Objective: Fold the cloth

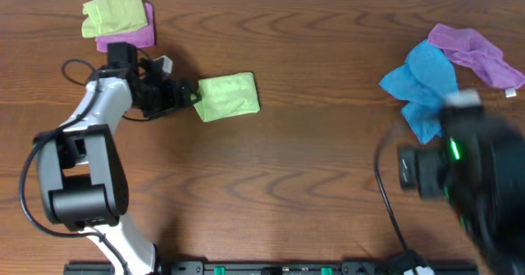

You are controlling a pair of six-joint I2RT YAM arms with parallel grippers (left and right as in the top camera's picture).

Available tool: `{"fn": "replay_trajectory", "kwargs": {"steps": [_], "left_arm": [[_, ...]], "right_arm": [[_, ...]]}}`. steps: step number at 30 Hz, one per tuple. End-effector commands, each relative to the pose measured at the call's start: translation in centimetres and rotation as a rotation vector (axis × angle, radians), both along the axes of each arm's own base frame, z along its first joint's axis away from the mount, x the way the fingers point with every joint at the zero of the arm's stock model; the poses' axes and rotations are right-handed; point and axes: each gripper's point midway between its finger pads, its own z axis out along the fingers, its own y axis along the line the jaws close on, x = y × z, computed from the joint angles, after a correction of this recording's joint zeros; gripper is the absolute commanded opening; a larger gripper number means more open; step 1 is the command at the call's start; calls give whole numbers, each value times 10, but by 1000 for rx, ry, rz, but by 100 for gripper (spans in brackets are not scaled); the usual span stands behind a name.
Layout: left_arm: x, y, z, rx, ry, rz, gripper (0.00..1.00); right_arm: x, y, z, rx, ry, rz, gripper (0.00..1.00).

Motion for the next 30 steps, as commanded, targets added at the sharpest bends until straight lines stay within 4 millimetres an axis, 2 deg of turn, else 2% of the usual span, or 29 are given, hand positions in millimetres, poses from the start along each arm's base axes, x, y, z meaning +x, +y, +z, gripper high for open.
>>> {"fn": "replay_trajectory", "kwargs": {"steps": [1, 5, 8, 11, 17, 26, 30], "left_arm": [[4, -14, 8, 8, -44, -34, 95], [12, -26, 9, 25, -68, -30, 98], [13, -30, 8, 44, -76, -35, 95], [13, -32, -1, 32, -45, -19, 96], [11, -48, -21, -90, 18, -23, 95], [15, -42, -19, -177, 5, -10, 95], [7, -45, -30, -197, 19, -1, 95]], "right_arm": [[-27, -17, -10, 65, -109, -73, 99], [-50, -19, -21, 159, -155, -97, 99], [-59, -19, -26, 177, -138, -103, 99], [-59, -16, -28, 192, -123, -95, 99], [-60, -16, -29, 192, -121, -94, 99], [-58, -16, -27, 214, -130, -111, 99], [-56, -15, -25, 227, -143, -119, 99]]}}
